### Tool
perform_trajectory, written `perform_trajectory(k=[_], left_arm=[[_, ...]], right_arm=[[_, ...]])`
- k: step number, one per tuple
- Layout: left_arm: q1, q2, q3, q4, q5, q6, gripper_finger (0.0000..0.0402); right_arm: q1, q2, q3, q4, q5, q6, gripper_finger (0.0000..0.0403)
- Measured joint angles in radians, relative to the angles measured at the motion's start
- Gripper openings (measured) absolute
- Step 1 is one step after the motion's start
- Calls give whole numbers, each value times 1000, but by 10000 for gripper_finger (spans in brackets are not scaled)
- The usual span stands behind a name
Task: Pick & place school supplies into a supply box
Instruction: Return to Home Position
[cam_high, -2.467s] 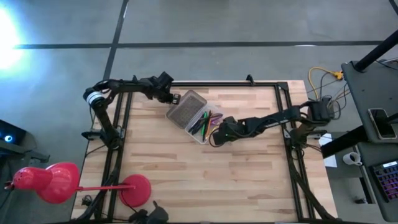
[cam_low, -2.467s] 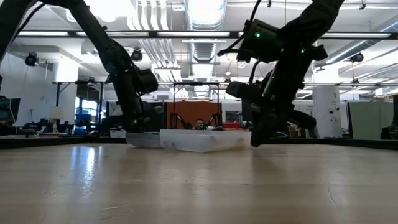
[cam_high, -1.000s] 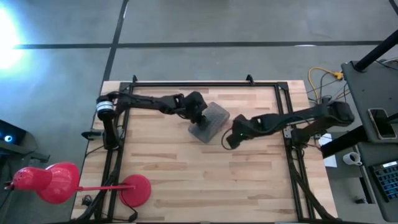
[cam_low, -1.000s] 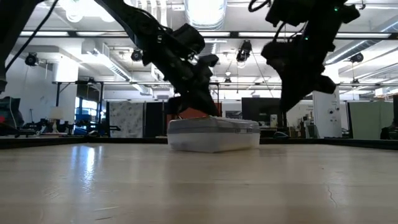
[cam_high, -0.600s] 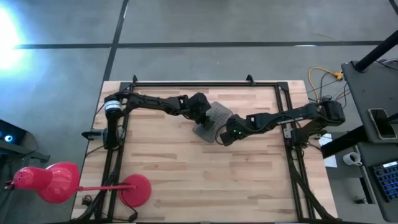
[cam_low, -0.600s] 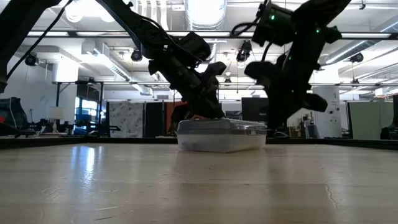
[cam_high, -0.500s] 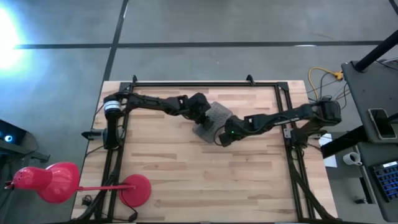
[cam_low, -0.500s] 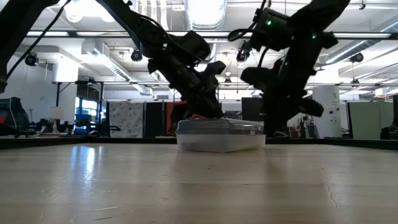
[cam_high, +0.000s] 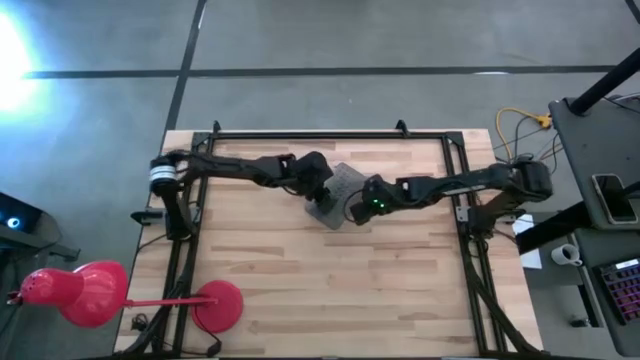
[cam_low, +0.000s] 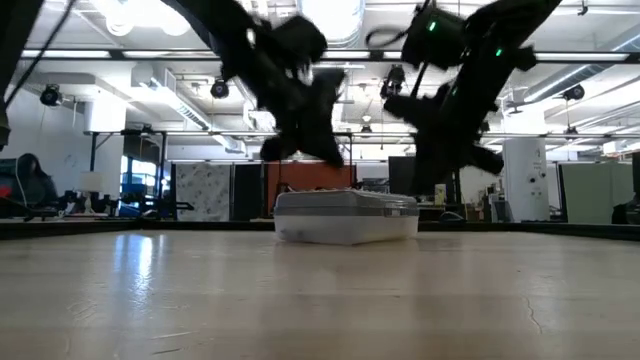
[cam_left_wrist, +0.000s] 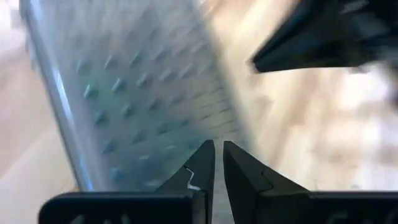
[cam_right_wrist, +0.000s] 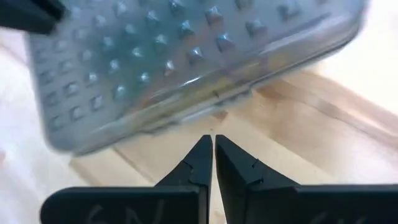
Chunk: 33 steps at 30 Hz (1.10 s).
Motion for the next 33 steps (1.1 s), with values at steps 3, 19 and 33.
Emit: perform_trajectory(k=[3,19,33], left_arm=[[-23,-103,0,20,2,51,17],[-124,-678,-51,51,-19,136,17],[-319,-1033,-788,727,-163,90,17]], right_arm=[[14,-113,0,-16,10,-99,13],[17,-850,168,-61,-64,-436,13],[184,-991,-449,609,-153,-357,13]])
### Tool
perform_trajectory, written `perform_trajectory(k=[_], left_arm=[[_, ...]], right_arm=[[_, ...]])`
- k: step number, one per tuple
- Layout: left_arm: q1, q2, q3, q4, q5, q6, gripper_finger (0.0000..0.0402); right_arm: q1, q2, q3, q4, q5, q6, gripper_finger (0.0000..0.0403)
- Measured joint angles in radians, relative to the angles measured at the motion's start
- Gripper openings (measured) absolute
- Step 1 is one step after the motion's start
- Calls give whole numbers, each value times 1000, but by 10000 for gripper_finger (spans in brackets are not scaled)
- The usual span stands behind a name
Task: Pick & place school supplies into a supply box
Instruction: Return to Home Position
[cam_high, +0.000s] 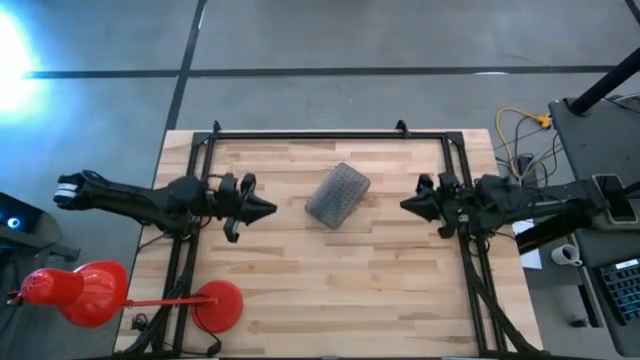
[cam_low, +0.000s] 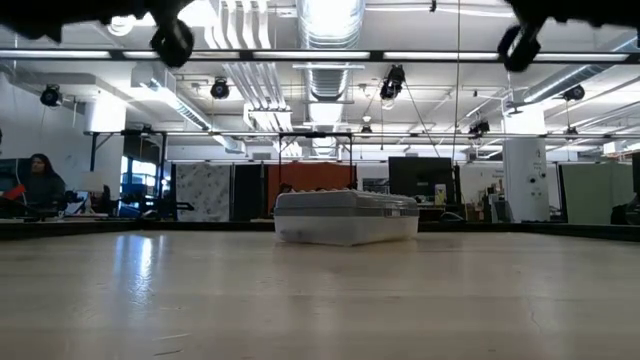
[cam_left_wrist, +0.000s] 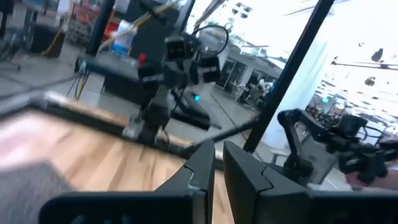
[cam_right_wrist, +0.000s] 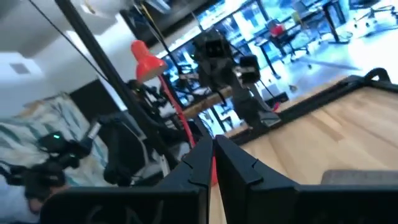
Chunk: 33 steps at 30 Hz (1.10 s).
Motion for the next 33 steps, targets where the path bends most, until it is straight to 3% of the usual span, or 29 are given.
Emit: perform_trajectory(k=[4,11,15,19,26,33], left_arm=[[0,-127,-138,6,-10,-52,17],[0,-401,-338,9,-26,-82,17],[1,-575,-435,0,-27,-82,17],[1,-724,-406,-239,-43,-79,17],[9,-692,-394,-281,-48,-44,17],[8,-607,-413,-324,-52,-77,17]], right_arm=[[-2,-86,-127,8,-9,1,13],[-8,-353,-289,-8,-9,-39,13],[-10,-521,-334,-107,21,-42,13],[-13,-509,-341,-132,37,-47,13],[-20,-522,-340,-174,58,-134,13],[-24,-523,-356,-256,194,-136,13]])
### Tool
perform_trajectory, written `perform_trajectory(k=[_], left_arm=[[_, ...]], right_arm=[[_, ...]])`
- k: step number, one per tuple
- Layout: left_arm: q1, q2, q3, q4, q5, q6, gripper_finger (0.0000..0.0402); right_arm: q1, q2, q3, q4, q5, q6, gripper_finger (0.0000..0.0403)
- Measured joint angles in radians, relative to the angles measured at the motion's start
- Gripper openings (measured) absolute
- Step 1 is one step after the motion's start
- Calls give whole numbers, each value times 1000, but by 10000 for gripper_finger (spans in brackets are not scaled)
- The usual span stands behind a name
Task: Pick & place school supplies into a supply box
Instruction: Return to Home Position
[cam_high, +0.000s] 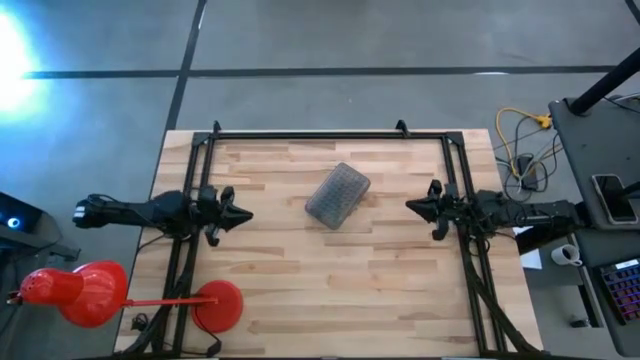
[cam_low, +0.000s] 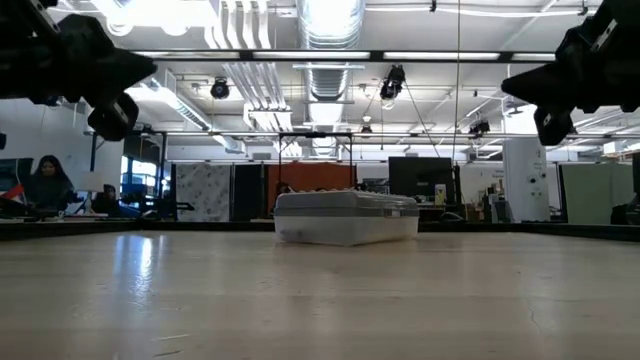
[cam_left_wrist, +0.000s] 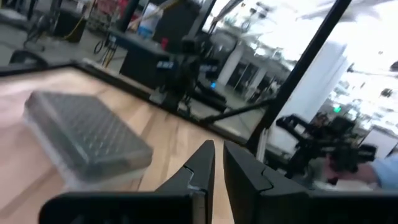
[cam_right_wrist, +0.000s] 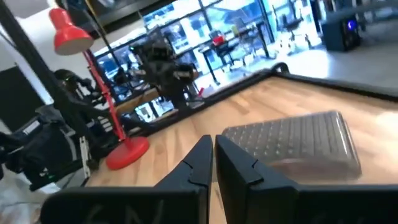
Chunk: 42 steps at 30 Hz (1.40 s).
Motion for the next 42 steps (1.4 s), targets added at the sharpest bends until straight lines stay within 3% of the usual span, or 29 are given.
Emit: perform_trajectory(k=[4,23,42], left_arm=[[0,71,-2,-4,0,0,17],[0,355,-3,-3,0,-1,17],[0,516,-5,-1,0,-1,17]], right_arm=[[0,0,0,0,-57,-52,13],[1,101,0,-20,-58,-52,13],[1,100,0,-20,-58,-52,13]])
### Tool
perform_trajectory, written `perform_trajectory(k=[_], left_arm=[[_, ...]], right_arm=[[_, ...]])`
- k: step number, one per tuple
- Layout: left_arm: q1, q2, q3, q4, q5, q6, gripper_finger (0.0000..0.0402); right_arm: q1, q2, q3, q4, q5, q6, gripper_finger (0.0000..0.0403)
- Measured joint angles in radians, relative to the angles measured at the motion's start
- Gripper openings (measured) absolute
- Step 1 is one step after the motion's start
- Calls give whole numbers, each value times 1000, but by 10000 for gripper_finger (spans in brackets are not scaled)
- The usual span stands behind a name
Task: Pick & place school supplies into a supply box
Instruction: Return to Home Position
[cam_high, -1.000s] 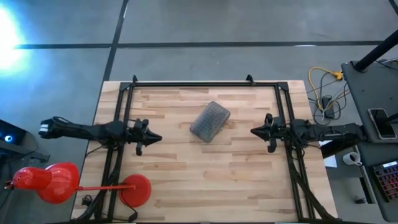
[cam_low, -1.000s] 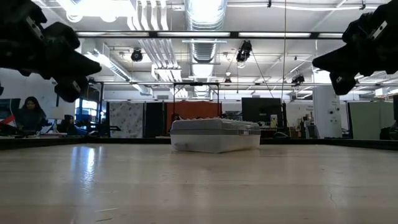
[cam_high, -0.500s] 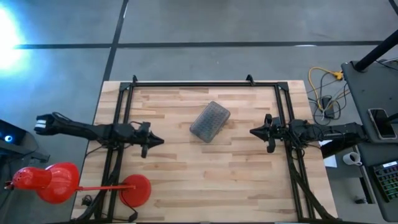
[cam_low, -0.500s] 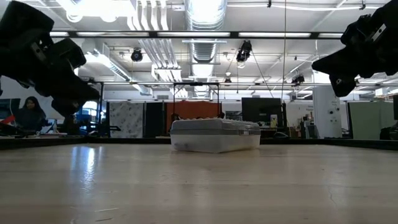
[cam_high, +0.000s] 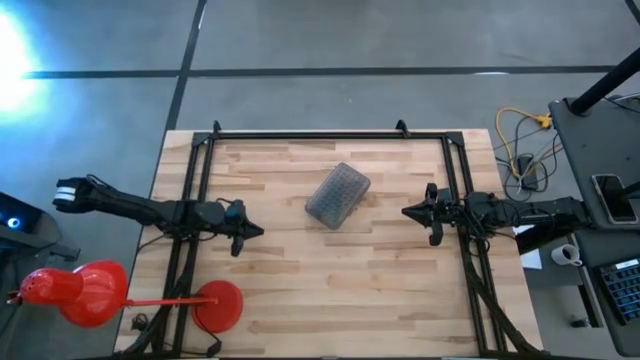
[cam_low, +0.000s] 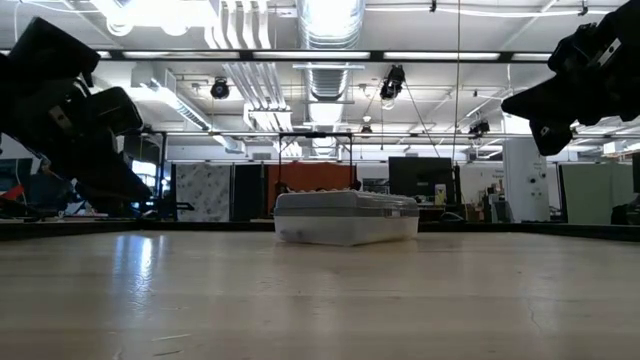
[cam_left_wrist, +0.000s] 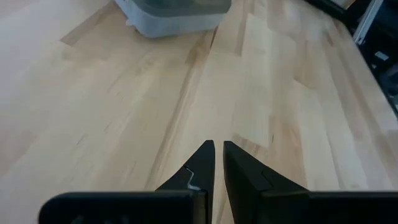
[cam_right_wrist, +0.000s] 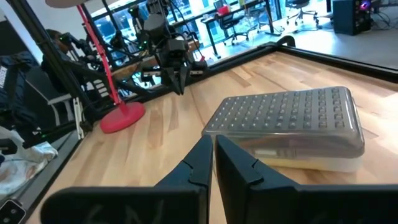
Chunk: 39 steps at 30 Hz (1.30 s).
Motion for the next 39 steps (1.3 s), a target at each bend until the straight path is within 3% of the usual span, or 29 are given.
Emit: perform_trajectory(k=[39], left_arm=[[0,48,1,-1,0,0,17]], right_arm=[[0,0,0,0,0,0,13]])
